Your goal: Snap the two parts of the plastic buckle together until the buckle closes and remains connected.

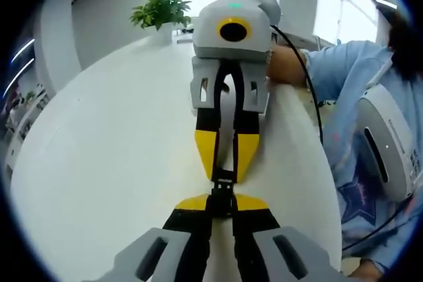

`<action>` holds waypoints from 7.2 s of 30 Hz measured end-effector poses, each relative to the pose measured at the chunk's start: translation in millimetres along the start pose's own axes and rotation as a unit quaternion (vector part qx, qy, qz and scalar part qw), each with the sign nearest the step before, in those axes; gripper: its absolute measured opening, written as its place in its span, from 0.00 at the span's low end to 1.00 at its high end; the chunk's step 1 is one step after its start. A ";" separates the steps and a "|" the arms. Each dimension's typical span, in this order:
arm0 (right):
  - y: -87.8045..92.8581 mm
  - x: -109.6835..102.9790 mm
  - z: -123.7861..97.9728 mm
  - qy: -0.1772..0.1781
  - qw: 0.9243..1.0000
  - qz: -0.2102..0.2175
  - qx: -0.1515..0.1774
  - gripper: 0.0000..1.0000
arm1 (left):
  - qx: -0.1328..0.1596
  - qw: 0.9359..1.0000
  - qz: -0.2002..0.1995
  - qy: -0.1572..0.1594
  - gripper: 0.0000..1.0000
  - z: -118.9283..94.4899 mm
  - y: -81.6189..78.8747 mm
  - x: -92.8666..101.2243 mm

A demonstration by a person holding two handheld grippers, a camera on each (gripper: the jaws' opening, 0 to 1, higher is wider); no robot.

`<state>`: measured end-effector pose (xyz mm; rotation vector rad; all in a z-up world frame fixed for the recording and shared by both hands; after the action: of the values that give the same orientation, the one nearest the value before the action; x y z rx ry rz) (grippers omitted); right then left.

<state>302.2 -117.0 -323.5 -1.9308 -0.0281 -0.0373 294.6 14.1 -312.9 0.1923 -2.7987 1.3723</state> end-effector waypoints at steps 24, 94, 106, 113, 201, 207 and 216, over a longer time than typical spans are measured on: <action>-1.0 0.0 3.6 0.001 1.000 0.005 0.000 0.10 | -0.001 1.000 -0.003 0.001 0.10 0.5 -0.3 -2.6; -2.2 5.4 -7.4 0.039 0.997 -0.040 -0.061 0.00 | 0.019 1.000 0.011 0.008 0.11 -6.8 5.9 -13.1; -8.0 0.0 6.3 0.076 0.994 0.078 -0.028 0.17 | 0.017 1.000 0.005 -0.004 0.12 -9.4 9.5 -13.6; -8.1 -5.2 17.3 0.086 0.992 0.081 -0.050 0.21 | 0.016 1.000 0.002 -0.005 0.12 -9.1 10.1 -12.5; -3.2 -7.0 -7.7 -0.018 0.999 0.001 -0.042 0.16 | 0.052 0.997 0.039 0.037 0.16 -8.3 12.3 -5.5; -5.8 -10.9 -1.0 0.007 0.998 0.015 -0.054 0.21 | 0.040 0.998 0.036 0.029 0.13 -8.7 11.4 -3.7; -6.4 -10.8 0.2 0.019 0.998 -0.001 -0.061 0.12 | 0.024 0.999 0.033 0.026 0.12 -8.4 8.7 -0.9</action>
<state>291.1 -114.6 -318.1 -2.0510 -0.0021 -0.0794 294.1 26.1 -314.7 0.0649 -2.7548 1.4375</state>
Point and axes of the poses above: the point that each gripper's makers call its tool centre point, and the gripper's own axes: z roughly forward along the fingers, x roughly to its right, y roughly out of its underside, the point moved 8 cm from there along -z, roughly backward along the fingers, and after that the axes turned 11 degrees about x, right-handed, at the moved point
